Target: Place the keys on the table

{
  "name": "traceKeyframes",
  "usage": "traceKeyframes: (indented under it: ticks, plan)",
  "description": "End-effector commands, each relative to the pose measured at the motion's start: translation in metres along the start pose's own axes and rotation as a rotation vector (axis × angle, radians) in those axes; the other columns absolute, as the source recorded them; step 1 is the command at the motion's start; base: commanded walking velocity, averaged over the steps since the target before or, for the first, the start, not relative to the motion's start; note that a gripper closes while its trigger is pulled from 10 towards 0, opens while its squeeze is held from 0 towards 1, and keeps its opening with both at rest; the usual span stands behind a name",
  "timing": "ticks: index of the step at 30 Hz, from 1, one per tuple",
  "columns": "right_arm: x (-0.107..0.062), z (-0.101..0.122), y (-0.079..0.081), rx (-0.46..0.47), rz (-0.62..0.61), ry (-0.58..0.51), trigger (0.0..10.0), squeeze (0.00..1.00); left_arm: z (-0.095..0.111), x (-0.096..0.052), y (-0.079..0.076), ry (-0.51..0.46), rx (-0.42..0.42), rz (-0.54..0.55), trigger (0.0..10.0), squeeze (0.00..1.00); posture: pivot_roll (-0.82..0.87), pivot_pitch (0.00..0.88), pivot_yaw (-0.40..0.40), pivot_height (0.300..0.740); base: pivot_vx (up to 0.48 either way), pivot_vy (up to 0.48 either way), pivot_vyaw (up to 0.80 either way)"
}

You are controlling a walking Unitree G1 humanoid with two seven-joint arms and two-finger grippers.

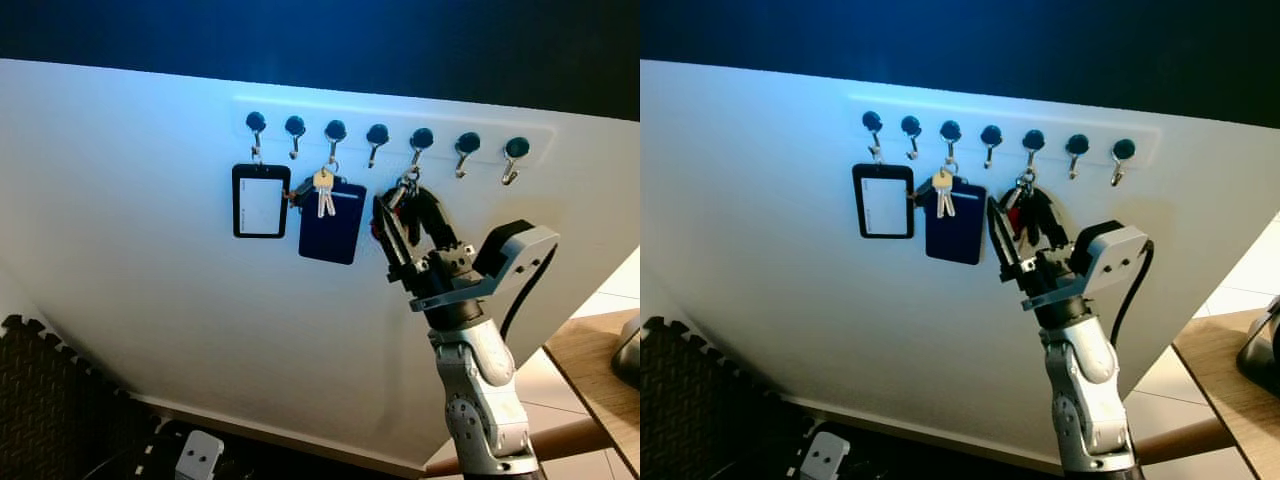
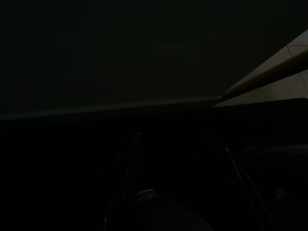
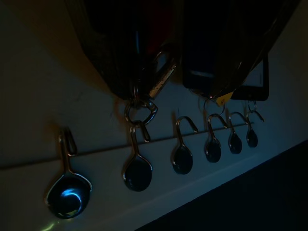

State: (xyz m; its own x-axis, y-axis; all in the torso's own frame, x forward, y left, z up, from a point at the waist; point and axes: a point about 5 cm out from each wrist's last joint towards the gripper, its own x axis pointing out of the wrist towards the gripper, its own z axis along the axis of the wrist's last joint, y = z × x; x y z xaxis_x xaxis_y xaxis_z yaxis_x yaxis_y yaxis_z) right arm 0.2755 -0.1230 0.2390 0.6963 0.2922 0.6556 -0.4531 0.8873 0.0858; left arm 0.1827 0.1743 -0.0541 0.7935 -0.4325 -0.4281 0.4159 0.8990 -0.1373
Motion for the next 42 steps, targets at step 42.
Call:
traceKeyframes:
  ticks: [42]
  plan:
    - [0.02,0.013,0.012,0.165,0.02,-0.06,10.0,0.0,-0.002,-0.004,0.003,0.01,0.013,-0.002,10.0,0.0,0.09,0.13,-0.032,0.74,0.0,0.0,0.0]
